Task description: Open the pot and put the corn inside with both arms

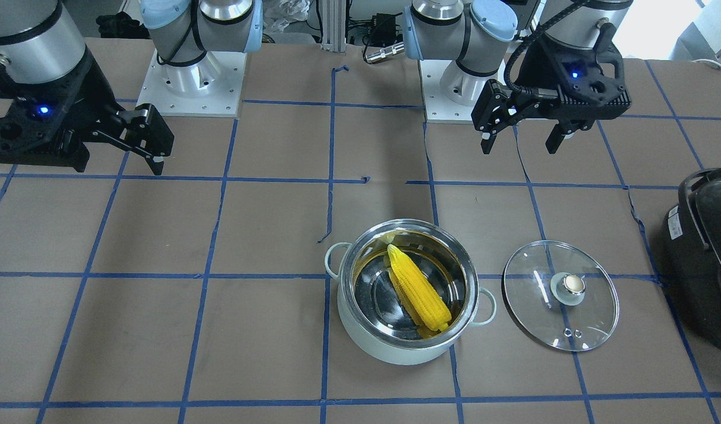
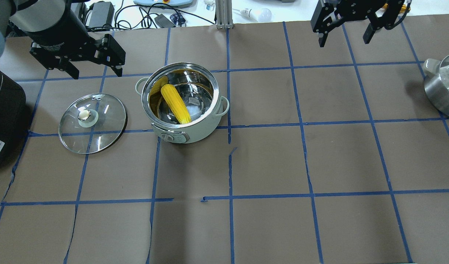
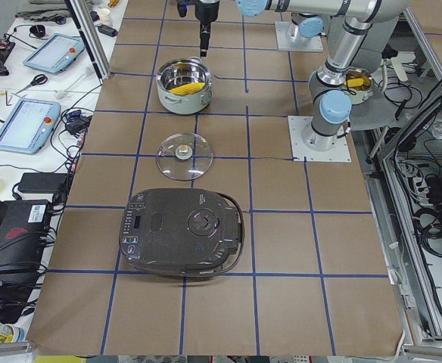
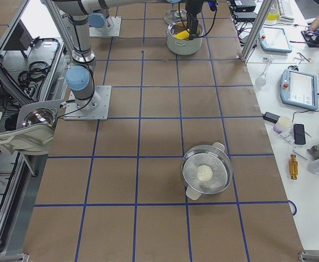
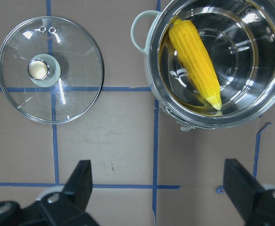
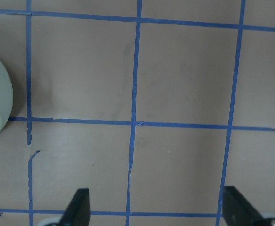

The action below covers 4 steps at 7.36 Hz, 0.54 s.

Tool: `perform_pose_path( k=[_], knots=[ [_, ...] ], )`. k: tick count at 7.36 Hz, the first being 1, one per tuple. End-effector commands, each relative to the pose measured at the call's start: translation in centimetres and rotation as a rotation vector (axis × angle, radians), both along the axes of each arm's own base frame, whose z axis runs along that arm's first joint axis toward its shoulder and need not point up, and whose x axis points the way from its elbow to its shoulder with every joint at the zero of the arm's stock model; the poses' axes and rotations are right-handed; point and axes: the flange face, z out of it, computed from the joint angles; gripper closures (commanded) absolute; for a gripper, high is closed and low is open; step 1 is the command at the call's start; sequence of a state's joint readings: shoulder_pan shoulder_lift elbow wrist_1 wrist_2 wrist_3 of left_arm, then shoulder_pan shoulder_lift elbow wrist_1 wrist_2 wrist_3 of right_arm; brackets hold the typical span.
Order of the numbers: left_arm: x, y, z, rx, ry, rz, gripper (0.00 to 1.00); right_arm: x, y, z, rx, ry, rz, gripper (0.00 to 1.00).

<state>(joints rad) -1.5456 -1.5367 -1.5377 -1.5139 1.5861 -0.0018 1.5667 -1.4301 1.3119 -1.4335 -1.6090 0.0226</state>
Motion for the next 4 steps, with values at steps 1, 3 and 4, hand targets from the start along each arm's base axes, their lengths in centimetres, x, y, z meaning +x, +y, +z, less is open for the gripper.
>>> perform_pose_path(
  k=[1,3,4],
  knots=[
    [-0.6,0.1,-0.1,-0.011,-0.009,-0.010,0.00,0.1,2.7,-2.5,0.024,-0.006,-0.033,0.00],
    [-0.7,0.1,-0.2,-0.010,-0.004,0.003,0.00,-0.1,3.0,-1.2,0.006,-0.002,-0.036,0.00],
    [-0.7,0.1,-0.3,-0.008,-0.007,0.003,0.00,-0.3,3.3,-1.2,0.030,-0.007,-0.040,0.00]
  ],
)
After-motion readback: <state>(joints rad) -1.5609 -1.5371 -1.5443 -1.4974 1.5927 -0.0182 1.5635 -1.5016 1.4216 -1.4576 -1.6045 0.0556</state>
